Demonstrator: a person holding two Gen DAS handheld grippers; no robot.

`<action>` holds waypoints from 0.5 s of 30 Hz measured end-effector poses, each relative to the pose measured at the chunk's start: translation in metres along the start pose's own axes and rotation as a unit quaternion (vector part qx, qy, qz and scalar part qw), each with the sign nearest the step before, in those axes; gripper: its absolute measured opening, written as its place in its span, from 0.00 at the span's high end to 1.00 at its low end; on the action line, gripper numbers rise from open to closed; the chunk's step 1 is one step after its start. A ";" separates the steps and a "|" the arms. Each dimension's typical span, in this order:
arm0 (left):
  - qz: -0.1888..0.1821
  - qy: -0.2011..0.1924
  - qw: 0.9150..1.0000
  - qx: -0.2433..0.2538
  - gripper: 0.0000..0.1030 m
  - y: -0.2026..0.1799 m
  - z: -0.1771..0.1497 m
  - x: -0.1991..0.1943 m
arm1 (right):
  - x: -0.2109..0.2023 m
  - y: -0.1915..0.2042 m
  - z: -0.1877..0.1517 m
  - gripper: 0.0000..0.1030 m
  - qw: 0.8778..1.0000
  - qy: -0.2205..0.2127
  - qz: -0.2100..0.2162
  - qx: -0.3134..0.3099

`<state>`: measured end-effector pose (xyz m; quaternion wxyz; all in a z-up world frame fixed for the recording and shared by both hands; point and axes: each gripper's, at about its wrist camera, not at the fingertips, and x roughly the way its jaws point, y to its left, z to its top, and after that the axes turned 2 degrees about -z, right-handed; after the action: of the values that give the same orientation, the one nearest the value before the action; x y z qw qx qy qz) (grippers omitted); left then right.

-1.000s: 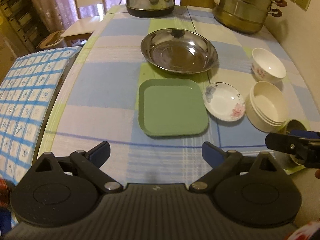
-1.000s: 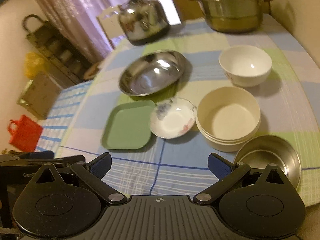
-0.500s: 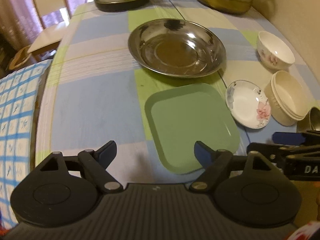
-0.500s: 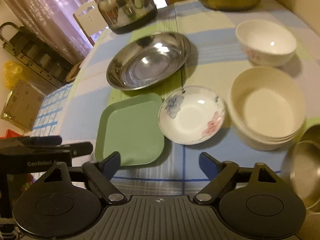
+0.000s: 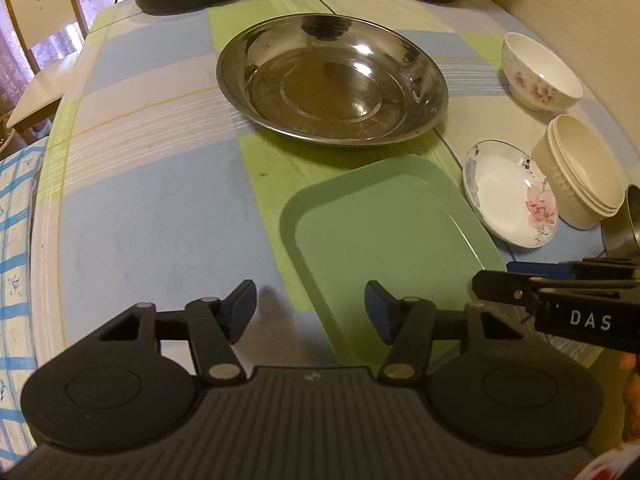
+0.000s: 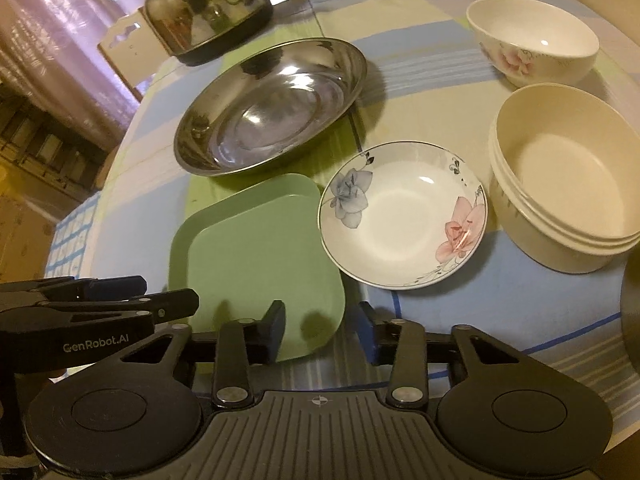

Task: Organize plates and bowls
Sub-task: 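Move the left gripper to the green square plate's rim, then close the left gripper on the green plate's rim and lift it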

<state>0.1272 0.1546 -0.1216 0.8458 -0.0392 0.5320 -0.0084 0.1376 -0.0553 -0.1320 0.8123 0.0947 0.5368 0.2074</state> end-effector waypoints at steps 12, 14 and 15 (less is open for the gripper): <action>-0.028 -0.001 1.000 0.007 0.78 0.004 -0.002 0.007 | 0.006 0.008 0.001 0.79 1.000 -0.005 -0.029 -0.006; -0.026 -0.002 1.000 0.007 0.82 0.005 -0.004 0.006 | 0.006 0.010 0.000 0.81 0.999 -0.006 -0.034 -0.011; -0.026 -0.003 1.000 0.007 0.85 0.006 -0.004 0.006 | 0.006 0.011 0.000 0.81 0.999 -0.007 -0.036 -0.014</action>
<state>0.1260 0.1600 -0.1288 0.8469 -0.0472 0.5285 -0.0337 0.1374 -0.0425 -0.1331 0.8241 0.0659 0.5314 0.1849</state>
